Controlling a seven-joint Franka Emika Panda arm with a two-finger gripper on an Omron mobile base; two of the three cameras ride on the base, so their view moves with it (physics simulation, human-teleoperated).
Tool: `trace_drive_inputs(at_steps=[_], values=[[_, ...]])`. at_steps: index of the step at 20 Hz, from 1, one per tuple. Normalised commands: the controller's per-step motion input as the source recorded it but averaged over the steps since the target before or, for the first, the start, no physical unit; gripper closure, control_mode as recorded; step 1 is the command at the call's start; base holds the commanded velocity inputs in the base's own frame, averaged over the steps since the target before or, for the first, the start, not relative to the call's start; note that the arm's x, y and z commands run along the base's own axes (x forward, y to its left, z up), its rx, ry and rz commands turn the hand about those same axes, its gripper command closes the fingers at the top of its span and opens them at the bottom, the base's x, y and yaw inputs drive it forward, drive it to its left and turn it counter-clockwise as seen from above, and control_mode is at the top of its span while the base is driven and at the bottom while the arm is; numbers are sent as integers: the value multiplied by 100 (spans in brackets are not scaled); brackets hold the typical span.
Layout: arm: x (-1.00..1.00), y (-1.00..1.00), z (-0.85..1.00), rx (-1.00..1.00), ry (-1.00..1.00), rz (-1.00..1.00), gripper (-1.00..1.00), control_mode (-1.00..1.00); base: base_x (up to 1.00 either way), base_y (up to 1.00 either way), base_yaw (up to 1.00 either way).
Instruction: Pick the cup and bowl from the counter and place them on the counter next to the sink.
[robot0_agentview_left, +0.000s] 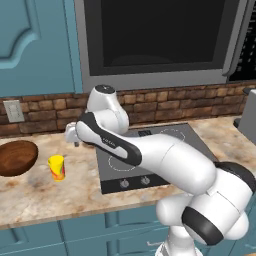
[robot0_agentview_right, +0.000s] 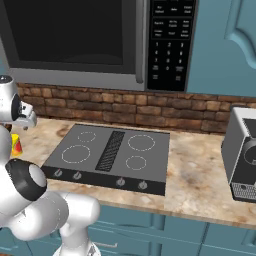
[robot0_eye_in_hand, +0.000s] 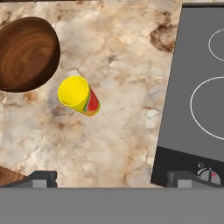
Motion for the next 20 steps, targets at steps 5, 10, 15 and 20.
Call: trace_drive_inputs(at_steps=[5,10,15,20], values=[[2,16,-19,-2,0,0,-100,-100,0,0,0],[7,20,-17,0,0,0,-100,-100,0,0,0],[20,25,-3,0,0,0,-100,-100,0,0,0],[25,19,0,0,0,0,-100,-100,0,0,0]])
